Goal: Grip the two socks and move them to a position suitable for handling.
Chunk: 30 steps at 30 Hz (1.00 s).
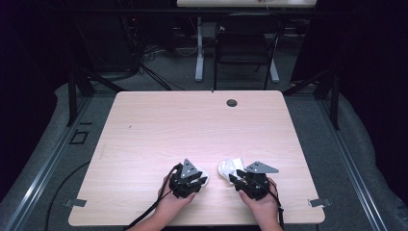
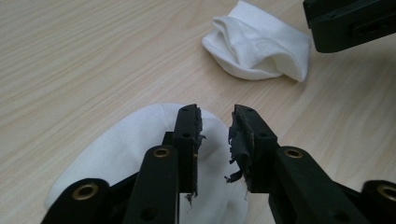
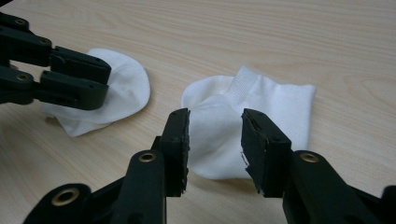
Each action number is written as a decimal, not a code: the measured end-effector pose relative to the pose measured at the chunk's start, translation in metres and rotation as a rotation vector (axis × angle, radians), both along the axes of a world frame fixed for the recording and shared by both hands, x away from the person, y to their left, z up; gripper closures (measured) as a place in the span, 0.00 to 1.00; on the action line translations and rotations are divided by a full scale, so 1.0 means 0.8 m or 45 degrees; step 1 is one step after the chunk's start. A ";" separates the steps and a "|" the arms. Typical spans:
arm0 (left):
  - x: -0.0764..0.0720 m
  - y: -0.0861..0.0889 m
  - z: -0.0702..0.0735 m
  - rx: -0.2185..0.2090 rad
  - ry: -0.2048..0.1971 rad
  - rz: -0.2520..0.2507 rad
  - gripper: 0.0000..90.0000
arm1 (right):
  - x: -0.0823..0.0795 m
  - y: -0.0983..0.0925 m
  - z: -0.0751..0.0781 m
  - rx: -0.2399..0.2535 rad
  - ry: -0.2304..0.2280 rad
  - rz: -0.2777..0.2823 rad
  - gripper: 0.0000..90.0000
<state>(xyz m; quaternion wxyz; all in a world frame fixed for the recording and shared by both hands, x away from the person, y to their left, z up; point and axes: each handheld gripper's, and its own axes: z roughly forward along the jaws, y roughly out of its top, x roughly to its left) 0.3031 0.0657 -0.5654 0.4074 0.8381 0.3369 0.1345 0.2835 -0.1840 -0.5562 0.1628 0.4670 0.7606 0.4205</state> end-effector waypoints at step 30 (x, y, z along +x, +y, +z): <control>0.008 -0.004 -0.012 0.004 0.032 0.005 0.97 | 0.001 -0.001 -0.001 0.010 -0.005 -0.005 0.69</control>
